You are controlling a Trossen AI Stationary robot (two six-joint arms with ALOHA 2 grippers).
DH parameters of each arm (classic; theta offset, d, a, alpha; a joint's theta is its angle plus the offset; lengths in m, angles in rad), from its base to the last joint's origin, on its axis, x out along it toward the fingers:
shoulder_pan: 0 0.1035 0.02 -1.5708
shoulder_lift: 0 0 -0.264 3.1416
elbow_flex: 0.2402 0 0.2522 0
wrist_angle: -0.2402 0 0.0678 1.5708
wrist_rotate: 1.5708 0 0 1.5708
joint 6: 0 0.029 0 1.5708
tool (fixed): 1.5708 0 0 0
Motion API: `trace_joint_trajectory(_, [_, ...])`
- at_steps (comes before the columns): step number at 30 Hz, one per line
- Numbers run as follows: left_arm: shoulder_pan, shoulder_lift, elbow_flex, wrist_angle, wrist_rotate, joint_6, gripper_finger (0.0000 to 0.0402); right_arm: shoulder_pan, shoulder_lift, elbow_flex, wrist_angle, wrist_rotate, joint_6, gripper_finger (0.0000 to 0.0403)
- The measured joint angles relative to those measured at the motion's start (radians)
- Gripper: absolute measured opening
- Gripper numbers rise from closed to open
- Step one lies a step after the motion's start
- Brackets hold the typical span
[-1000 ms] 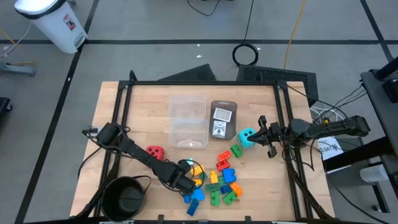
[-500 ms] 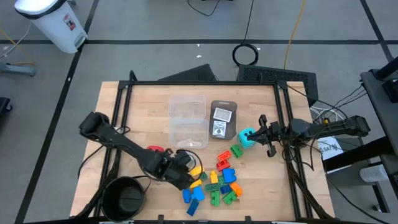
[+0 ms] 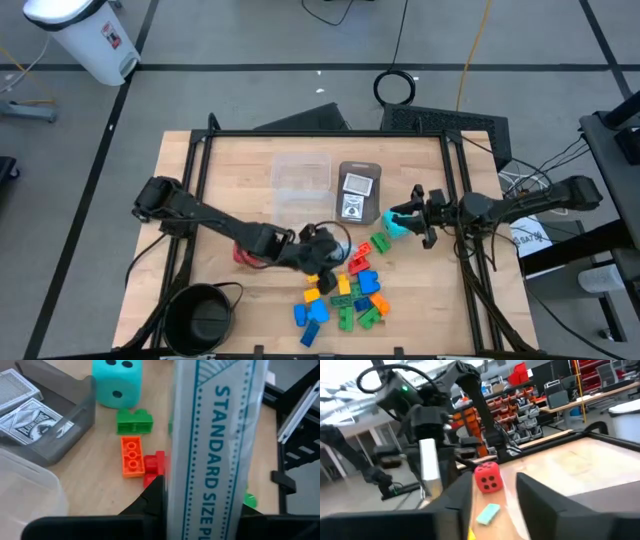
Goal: Pick & Place Toys
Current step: Put the blue deck of cards into the black bin
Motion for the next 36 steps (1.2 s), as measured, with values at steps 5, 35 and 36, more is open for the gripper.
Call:
trace_joint_trajectory(5, [0.034, 0.0, 0.0, 0.0, 0.045, 0.052, 0.0064, 0.032, 0.195, 0.012, 0.193, 0.008, 0.022, 0.0236])
trace_joint_trajectory(35, [0.144, 0.032, 0.0, -0.024, 0.233, 0.185, 0.0064, 0.011, 0.79, 0.406, 0.083, -0.202, -0.076, 0.0131])
trace_joint_trajectory(36, [0.151, 0.032, 0.0, -0.019, 0.247, 0.193, 0.0064, 0.007, 0.79, 0.406, 0.078, -0.214, -0.084, 0.0117])
